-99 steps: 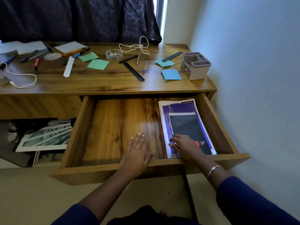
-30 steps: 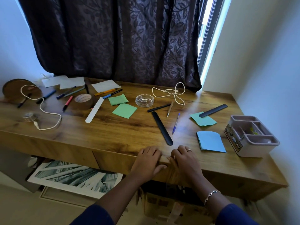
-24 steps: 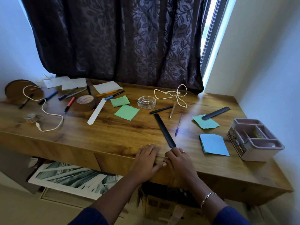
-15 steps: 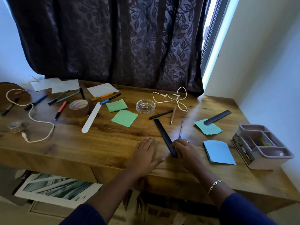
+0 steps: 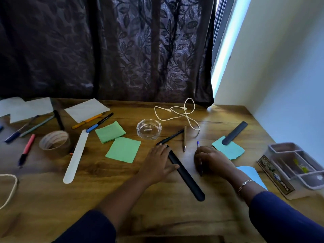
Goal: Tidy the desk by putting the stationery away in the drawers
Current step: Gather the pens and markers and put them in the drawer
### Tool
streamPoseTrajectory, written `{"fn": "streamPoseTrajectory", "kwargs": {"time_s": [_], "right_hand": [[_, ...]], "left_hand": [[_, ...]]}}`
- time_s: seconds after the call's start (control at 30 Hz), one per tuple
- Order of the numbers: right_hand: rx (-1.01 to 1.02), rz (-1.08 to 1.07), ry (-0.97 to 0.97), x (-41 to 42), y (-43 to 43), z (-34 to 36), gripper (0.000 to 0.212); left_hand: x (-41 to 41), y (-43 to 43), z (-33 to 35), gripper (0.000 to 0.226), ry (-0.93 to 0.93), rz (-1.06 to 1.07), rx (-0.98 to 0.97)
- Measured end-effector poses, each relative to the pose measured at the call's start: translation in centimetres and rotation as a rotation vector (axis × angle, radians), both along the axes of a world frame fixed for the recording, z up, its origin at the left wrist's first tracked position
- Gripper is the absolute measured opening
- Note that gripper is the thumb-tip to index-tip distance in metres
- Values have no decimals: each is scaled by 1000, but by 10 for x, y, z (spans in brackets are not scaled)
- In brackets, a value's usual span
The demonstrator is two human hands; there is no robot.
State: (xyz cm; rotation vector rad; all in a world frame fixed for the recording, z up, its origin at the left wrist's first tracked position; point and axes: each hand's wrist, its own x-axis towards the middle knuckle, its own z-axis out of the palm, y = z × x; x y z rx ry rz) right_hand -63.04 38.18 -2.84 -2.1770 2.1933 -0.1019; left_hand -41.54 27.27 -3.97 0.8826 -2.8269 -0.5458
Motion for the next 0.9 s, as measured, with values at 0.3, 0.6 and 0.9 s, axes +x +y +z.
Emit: {"fn": "streamPoseTrajectory", "kwargs": {"time_s": [0.3, 0.6, 0.9], "right_hand": [[115, -89, 94, -9, -12, 6, 39], [10, -111, 65, -3, -74, 15, 53], [-160, -81, 90, -5, -85, -2, 33]], "left_hand": [[-23, -33, -2, 61, 145, -52, -17], [-49, -52, -1, 53, 184, -29, -37], [-62, -51, -3, 30, 113, 65, -247]]}}
